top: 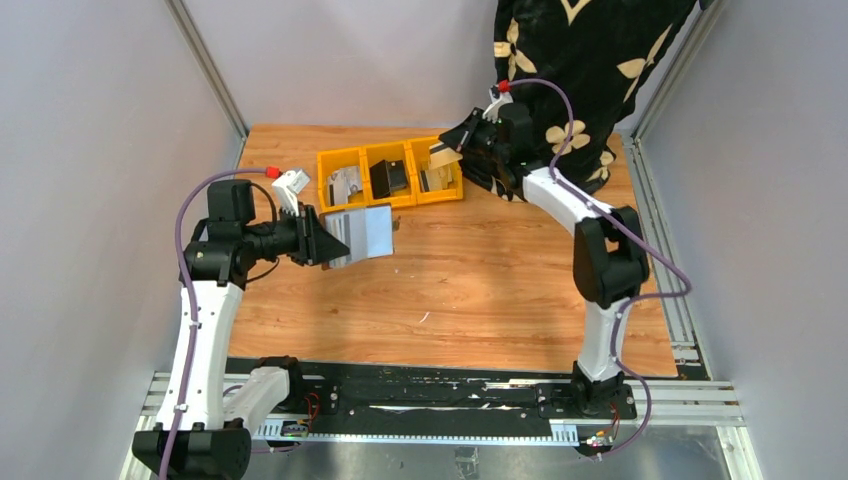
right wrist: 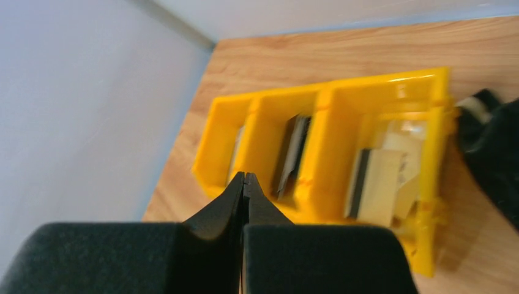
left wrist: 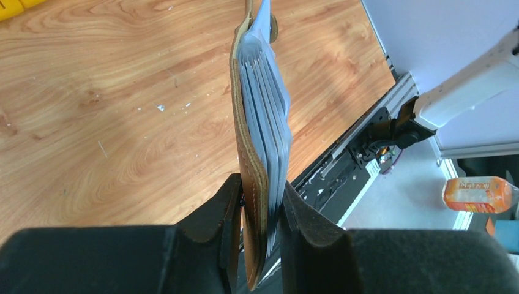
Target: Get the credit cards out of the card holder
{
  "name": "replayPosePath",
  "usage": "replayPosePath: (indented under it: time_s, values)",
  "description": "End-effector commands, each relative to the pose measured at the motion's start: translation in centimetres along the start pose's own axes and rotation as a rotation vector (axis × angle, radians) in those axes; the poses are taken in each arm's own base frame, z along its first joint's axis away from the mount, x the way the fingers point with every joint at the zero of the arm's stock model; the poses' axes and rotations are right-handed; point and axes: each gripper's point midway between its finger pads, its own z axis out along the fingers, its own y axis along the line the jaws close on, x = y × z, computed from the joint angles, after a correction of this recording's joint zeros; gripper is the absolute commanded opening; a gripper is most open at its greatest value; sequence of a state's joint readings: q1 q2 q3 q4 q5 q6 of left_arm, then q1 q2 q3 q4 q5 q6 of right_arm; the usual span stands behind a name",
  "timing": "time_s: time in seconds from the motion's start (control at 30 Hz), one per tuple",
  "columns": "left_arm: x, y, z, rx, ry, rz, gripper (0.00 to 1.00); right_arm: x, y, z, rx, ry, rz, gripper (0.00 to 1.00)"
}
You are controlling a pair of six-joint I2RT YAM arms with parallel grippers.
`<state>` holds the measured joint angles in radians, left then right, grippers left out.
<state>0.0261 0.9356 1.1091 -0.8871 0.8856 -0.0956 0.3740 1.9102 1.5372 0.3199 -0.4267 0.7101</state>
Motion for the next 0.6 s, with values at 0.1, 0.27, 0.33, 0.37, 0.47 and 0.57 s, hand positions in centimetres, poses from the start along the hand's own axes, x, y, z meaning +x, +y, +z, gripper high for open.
replayPosePath:
  time_s: [0.1,0.27,0.33,0.37,0.47,0.57]
  values:
    - [-0.6,-0.8,-0.4,0.042,-0.003,0.056,0.0,-2.0,-9.6,5.5,0.258,-0.287,-0.007,0.0]
    - [-0.4,-1.1,-0.4,0.059,0.01,0.056,0.0,-1.1,-12.2,7.0,0.412,-0.439,-0.022,0.0]
    - [-0.4,-1.1,-0.5,0.061,0.013,0.059,0.0,-0.7,-12.3,7.8,0.446,-0.474,-0.033,0.0]
    - [-0.4,-1.2,-0.5,0.062,0.015,0.062,0.0,-0.4,-12.3,8.2,0.47,-0.485,-0.041,0.0]
    - [-0.3,-1.3,-0.6,0.063,0.023,0.056,0.0,0.3,-11.8,9.2,0.505,-0.522,-0.069,0.0]
    - [-0.2,-1.5,-0.8,0.066,0.027,0.084,0.0,0.8,-11.5,9.7,0.515,-0.55,-0.086,0.07]
